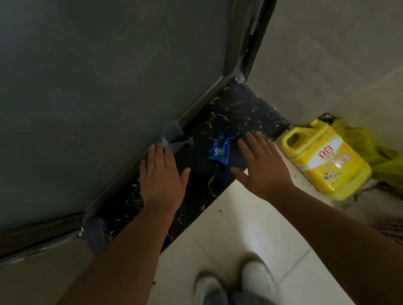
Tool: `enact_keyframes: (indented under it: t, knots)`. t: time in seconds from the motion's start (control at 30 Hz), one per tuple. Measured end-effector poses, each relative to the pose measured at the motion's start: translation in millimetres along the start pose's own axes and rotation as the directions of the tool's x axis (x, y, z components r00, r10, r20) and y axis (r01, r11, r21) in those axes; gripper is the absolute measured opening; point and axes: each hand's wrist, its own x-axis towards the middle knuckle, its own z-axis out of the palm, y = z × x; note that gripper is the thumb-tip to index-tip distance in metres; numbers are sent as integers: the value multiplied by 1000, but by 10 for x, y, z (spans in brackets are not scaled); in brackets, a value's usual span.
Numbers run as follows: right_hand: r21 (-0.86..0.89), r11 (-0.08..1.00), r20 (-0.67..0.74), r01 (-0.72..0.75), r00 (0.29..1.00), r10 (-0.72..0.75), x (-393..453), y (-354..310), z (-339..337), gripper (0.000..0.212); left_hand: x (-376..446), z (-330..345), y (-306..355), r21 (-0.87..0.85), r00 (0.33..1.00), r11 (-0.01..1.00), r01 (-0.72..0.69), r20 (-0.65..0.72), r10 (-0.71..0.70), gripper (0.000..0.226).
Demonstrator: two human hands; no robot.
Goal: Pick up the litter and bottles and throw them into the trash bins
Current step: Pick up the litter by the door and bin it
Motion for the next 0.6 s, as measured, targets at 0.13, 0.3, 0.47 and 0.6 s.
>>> enact_keyframes:
  t: [0.13,0.3,0.47,0.6]
  knots:
    - [-35,999,37,-28,999,29,737,-2,693,63,521,649,-179,-54,993,998,-36,-118,29,61]
    - [-38,996,-2,-83,997,83,1460,153,1109,59,971,1165,-381,-93,931,983,-156,-345,115,40]
    - [-78,997,0,-5,1000,5,1758,275,1175,48,1198,1244,-571,-70,787,918,-390,-544,293,17]
    - [25,1000,-48,17,999,-16,1466,266,1011,44,1090,1021,-577,-87,823,911,-402,-470,318,24]
